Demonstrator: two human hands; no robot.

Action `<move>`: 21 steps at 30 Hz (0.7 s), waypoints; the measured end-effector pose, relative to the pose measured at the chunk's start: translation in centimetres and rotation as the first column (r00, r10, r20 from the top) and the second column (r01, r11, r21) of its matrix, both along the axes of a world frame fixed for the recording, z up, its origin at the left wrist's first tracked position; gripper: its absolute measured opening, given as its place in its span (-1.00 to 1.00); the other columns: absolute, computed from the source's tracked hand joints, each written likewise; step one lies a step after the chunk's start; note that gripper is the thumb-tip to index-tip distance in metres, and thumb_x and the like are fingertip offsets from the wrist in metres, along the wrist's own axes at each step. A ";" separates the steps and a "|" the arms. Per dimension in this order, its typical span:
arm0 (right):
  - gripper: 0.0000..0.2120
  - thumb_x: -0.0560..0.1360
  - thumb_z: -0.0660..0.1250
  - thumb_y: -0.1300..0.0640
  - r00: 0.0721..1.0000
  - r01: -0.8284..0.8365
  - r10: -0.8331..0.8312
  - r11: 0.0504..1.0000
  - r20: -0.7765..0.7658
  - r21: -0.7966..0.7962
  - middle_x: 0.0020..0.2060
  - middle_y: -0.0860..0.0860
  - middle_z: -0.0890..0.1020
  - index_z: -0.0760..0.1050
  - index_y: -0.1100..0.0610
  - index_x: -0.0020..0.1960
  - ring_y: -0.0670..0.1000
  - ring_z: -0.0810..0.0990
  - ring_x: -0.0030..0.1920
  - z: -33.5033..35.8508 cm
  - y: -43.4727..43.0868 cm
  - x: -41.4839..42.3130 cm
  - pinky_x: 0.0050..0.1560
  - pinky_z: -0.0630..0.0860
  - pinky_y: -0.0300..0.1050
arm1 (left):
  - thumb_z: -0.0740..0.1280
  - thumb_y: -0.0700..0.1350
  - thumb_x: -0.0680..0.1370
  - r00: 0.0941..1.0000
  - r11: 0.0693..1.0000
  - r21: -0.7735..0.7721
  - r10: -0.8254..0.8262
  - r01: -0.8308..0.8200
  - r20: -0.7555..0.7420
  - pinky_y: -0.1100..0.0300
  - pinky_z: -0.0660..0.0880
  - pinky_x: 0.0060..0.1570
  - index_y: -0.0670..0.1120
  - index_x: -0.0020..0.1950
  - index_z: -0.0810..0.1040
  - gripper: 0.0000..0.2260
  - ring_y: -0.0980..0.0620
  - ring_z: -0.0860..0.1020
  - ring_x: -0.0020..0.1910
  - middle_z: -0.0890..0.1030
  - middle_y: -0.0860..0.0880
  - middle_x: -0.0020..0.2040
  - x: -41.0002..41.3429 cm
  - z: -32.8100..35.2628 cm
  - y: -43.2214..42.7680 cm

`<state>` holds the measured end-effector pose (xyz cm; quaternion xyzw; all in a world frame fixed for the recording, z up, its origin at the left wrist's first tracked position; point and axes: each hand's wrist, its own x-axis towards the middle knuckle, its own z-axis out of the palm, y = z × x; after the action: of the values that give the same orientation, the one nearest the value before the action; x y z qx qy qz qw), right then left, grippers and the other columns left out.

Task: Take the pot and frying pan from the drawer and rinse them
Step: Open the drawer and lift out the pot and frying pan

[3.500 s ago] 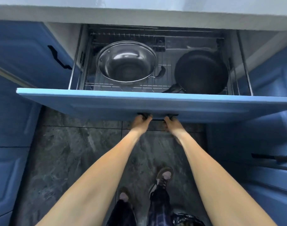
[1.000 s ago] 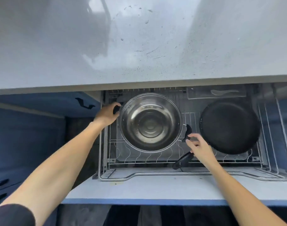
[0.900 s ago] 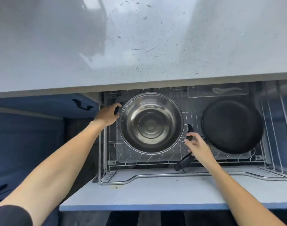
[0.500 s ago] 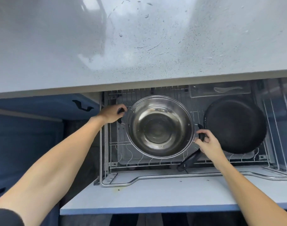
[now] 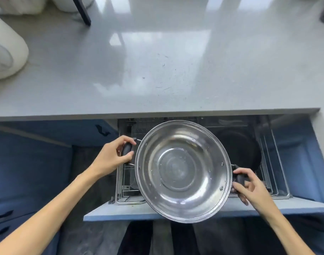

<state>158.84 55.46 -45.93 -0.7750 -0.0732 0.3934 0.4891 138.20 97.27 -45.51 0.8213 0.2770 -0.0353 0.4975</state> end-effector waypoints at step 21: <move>-0.76 0.59 0.37 0.22 0.947 0.095 -0.153 0.974 0.282 0.207 -0.27 0.05 0.70 0.51 0.06 0.24 0.03 0.46 -0.36 7.4 22.7 16.0 -0.32 0.47 -0.14 | 0.43 -0.13 0.58 0.917 0.924 0.097 0.348 -0.371 0.194 -0.06 0.61 0.13 0.09 0.15 0.55 -0.80 -0.10 0.65 0.02 0.65 -0.11 0.14 13.9 6.2 16.0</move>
<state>174.82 78.15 -38.55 -0.7779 -0.1338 0.2324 0.5683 152.14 113.24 -39.35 0.7874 0.3808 0.1465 0.4621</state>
